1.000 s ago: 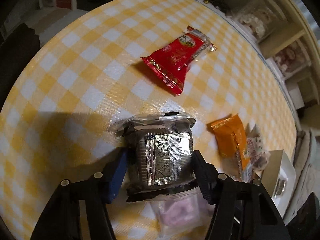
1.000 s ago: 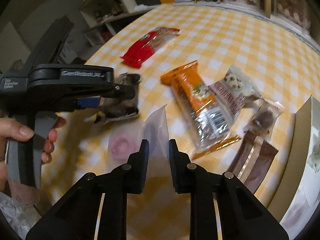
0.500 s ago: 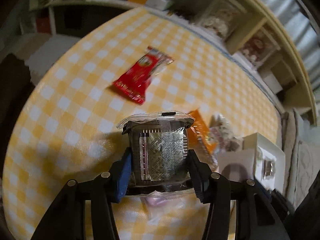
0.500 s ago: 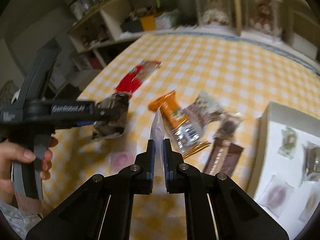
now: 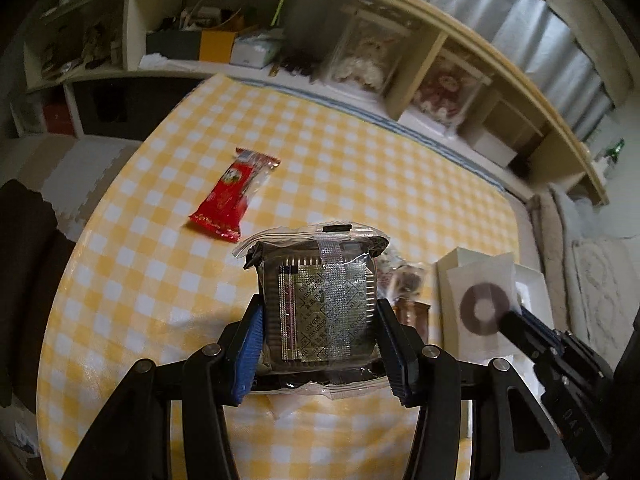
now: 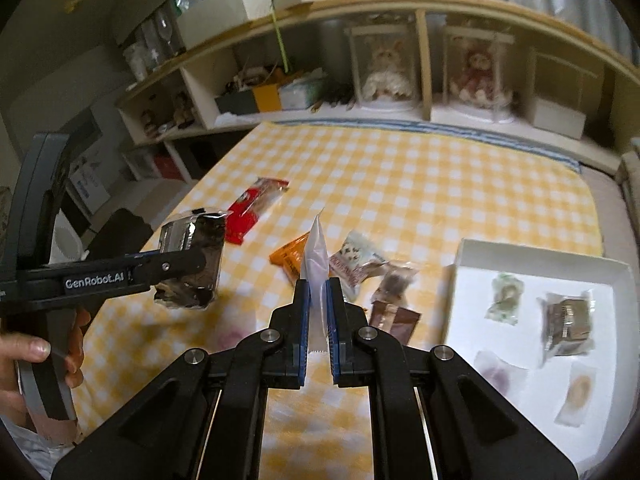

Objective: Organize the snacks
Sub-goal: 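Carry both snacks over the white tray and open both tools to release them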

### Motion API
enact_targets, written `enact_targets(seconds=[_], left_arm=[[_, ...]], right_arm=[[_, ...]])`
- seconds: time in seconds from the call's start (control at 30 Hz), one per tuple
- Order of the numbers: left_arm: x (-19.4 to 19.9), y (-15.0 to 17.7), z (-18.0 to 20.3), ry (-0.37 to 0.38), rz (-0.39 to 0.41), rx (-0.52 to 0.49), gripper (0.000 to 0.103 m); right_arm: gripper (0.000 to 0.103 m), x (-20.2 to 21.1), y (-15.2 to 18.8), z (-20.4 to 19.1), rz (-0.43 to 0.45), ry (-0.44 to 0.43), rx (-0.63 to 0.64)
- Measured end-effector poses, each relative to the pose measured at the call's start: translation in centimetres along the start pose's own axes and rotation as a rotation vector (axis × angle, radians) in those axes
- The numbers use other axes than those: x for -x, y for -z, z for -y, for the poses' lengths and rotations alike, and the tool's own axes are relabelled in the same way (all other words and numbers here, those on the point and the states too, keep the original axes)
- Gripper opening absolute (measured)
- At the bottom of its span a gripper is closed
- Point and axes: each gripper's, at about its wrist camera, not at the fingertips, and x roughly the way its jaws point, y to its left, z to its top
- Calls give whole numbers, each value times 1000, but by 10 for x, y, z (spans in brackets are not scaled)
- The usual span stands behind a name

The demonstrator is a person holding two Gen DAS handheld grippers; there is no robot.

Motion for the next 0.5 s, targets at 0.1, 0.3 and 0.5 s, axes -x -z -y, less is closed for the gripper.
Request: enact_targets(seconds=[0.1, 0.3, 0.5], left_arm=[[6, -2, 2, 9, 9, -20, 52], [14, 3, 22, 40, 15, -68, 52], [19, 13, 47, 68, 16, -127, 52]], right_arm=[[8, 15, 1, 5, 16, 31, -3], [8, 41, 7, 28, 26, 87, -39], [8, 72, 17, 56, 42, 146, -87]])
